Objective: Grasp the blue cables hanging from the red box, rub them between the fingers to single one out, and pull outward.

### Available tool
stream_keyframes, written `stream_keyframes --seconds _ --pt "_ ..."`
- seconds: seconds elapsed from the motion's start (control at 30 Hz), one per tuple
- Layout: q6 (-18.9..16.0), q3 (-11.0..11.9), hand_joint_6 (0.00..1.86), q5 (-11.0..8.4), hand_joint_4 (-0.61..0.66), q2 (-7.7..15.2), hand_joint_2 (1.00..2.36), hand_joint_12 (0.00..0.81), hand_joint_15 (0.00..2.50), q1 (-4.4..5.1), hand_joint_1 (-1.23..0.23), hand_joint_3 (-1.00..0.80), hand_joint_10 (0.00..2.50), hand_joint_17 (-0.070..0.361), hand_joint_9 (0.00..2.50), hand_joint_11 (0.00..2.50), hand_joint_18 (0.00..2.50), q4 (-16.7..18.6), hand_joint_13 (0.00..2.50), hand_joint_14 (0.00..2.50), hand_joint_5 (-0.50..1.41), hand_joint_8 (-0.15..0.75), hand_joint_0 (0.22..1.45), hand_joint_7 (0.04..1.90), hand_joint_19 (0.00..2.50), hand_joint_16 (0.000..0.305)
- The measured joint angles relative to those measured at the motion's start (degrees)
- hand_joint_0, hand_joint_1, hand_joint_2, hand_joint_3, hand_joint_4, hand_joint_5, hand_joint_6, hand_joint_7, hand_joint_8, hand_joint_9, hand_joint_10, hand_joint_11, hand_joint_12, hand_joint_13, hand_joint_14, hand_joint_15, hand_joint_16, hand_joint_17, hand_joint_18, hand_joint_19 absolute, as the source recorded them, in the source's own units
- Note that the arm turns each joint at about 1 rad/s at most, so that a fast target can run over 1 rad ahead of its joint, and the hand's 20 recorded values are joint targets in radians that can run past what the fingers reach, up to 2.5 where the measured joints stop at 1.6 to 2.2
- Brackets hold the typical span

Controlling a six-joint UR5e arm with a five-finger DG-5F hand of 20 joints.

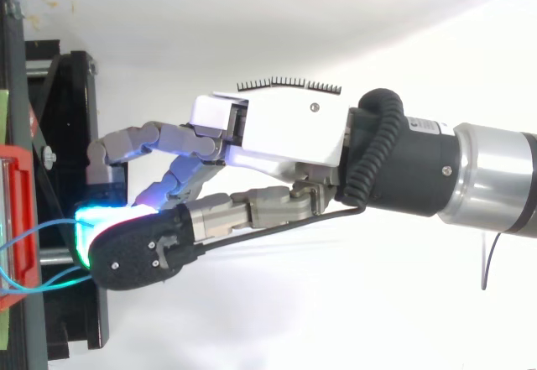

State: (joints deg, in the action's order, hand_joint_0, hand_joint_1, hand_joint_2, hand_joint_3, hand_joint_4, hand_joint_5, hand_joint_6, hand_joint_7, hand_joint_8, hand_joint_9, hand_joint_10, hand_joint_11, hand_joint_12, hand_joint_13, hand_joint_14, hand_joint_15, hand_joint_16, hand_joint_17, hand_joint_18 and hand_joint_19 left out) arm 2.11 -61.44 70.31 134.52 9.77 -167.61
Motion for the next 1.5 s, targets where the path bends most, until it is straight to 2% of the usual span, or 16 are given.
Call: stream_keyframes --seconds 0.7,0.83,1.13,1.33,1.5 --pt "-0.08 0.0 0.55 0.0 0.24 0.0 1.01 0.342 0.27 0.0 -0.53 -0.28 0.01 0.091 1.0 0.33 0.75 0.0 0.83 0.01 -0.07 0.268 0.61 1.35 0.45 0.041" --pt "-0.09 0.01 0.6 0.0 0.24 -0.01 1.01 0.353 0.27 -0.01 -0.6 -0.25 0.01 0.096 1.0 0.33 0.77 -0.01 0.84 0.01 -0.09 0.278 0.61 1.29 0.44 0.043" --pt "-0.16 0.01 0.69 0.0 0.23 -0.02 1.01 0.345 0.27 -0.02 -0.65 -0.21 0.01 0.096 0.98 0.35 0.77 -0.01 0.84 0.01 -0.11 0.277 0.61 1.16 0.44 0.042" --pt "-0.13 0.01 0.71 0.0 0.22 -0.03 1.01 0.342 0.27 -0.01 -0.67 -0.2 0.01 0.095 0.97 0.35 0.77 -0.04 0.83 0.01 -0.11 0.275 0.62 1.13 0.44 0.042" --pt "-0.09 0.01 0.7 0.0 0.23 -0.03 1.01 0.343 0.28 -0.02 -0.56 -0.32 0.01 0.093 0.97 0.34 0.75 -0.02 0.82 0.01 -0.11 0.26 0.58 1.14 0.47 0.041"
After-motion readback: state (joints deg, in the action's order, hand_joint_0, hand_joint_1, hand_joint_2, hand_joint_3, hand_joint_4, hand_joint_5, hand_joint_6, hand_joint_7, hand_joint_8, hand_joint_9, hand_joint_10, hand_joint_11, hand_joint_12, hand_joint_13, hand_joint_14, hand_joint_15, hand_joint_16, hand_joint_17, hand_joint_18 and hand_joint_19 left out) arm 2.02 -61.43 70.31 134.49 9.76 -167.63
